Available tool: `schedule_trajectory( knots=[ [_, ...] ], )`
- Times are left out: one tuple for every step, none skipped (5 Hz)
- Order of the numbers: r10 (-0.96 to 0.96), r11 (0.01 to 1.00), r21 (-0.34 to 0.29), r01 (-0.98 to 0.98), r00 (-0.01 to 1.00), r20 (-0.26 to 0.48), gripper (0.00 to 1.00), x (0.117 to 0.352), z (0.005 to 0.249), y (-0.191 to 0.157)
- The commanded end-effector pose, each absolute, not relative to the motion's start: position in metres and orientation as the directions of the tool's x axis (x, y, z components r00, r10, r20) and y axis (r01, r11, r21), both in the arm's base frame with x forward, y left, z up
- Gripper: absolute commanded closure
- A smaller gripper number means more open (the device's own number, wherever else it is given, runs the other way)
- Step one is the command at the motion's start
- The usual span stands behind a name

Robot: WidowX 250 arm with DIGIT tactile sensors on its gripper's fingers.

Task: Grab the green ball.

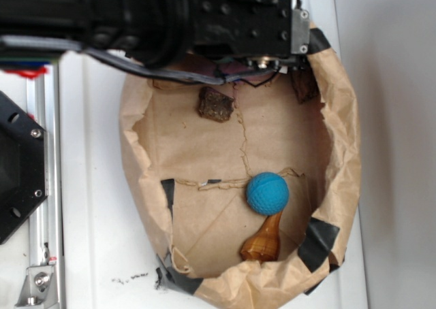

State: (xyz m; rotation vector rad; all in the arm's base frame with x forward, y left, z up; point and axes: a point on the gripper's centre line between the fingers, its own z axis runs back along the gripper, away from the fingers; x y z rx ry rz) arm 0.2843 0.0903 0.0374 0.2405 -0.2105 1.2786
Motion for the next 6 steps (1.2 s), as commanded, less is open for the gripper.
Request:
schedule_trajectory(
  knots=[
    [0.924,0.225,0.022,-0.974,0.22,0.313,0.0,0.2847,0.0419,0.1028],
    [0.925,0.218,0.019,-0.976,0.213,0.316,1.0,0.2824,0.0408,0.1034],
    [0.918,0.231,0.016,-0.973,0.224,0.328,1.0,0.2804,0.0413,0.1018],
    [0.916,0.234,0.015,-0.972,0.226,0.33,1.0,0.2796,0.042,0.1019],
    [0.916,0.235,0.018,-0.972,0.227,0.331,1.0,0.2792,0.0407,0.1024],
    [0.916,0.241,0.008,-0.97,0.231,0.327,1.0,0.278,0.0413,0.1016]
  ],
)
